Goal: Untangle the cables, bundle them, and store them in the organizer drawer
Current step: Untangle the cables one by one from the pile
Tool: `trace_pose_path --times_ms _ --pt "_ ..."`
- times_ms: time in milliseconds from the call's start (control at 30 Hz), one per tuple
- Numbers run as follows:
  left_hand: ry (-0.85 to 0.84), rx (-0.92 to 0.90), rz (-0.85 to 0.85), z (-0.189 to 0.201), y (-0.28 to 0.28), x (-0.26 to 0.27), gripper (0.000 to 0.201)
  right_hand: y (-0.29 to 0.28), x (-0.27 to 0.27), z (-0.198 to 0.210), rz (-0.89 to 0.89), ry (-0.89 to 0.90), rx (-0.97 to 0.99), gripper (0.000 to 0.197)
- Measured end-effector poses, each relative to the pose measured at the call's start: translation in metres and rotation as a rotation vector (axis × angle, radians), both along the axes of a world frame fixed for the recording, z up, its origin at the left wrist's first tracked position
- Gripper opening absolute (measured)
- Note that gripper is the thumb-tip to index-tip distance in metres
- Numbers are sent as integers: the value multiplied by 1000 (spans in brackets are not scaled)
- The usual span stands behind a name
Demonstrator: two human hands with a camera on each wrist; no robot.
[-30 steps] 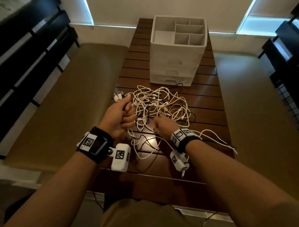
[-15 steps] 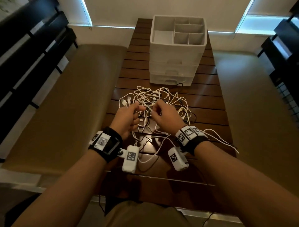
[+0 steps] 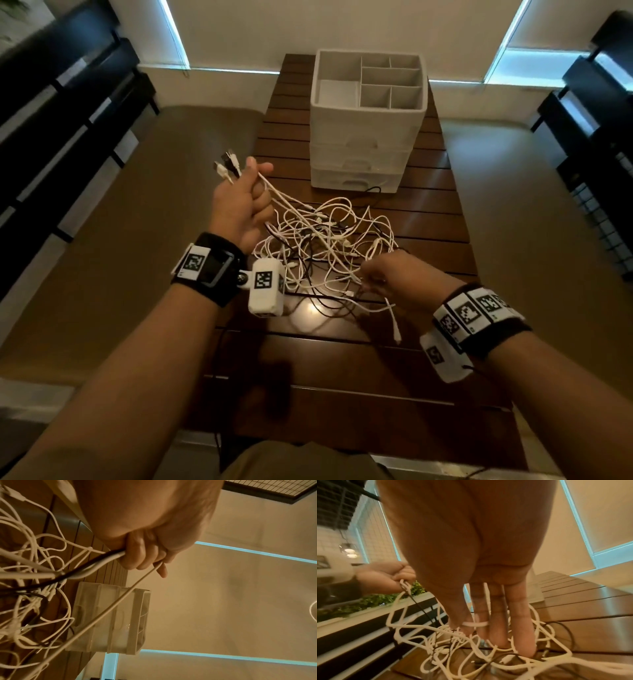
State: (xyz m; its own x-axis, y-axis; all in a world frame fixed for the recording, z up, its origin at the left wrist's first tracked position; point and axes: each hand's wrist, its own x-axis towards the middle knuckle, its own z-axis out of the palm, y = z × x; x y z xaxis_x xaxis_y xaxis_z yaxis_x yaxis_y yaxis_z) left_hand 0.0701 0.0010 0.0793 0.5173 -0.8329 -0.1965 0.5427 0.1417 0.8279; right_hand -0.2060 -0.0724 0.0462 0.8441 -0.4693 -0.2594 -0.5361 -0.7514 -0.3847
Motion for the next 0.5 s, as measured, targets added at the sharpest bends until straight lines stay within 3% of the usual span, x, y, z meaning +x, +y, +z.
trace_pose_path --times_ms 67,133,233,300,400,500 --pt "-38 -23 -38 2 2 -1 30 -10 -3 4 -74 108 -82 7" --pt "-76 -22 -80 2 5 -10 30 -17 1 16 -140 66 -191 15" --pt "-177 18 -166 2 10 -34 31 -14 18 47 -240 -363 -65 27" --pt "-231 29 -219 3 13 -51 32 -3 36 65 -226 -519 73 33" --pt "-213 28 -210 7 15 -61 31 9 57 67 -108 -490 40 18" --pt "-118 14 -152 12 11 -52 26 5 53 65 -48 -457 27 20"
